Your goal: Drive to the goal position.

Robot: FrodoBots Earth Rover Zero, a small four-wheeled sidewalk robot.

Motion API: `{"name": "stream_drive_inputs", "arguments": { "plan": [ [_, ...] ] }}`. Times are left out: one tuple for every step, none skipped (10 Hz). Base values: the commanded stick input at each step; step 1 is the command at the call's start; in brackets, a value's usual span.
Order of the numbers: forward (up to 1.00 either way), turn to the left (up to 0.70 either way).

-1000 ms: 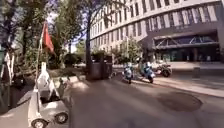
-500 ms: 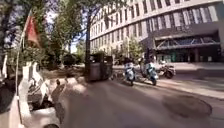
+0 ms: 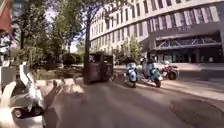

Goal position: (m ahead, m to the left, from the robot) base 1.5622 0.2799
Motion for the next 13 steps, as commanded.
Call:
{"name": "stream_drive_inputs", "arguments": {
  "plan": [
    [0.45, 0.27],
    [0.45, 0.27],
    [0.45, 0.27],
    [0.45, 0.27],
    [0.45, 0.27],
    [0.45, 0.27],
    [0.45, 0.27],
    [0.45, 0.15],
    [0.45, 0.0],
    [0.45, 0.0],
    [0.45, 0.0],
    [0.45, 0.0],
    [0.45, 0.0]
  ]
}}
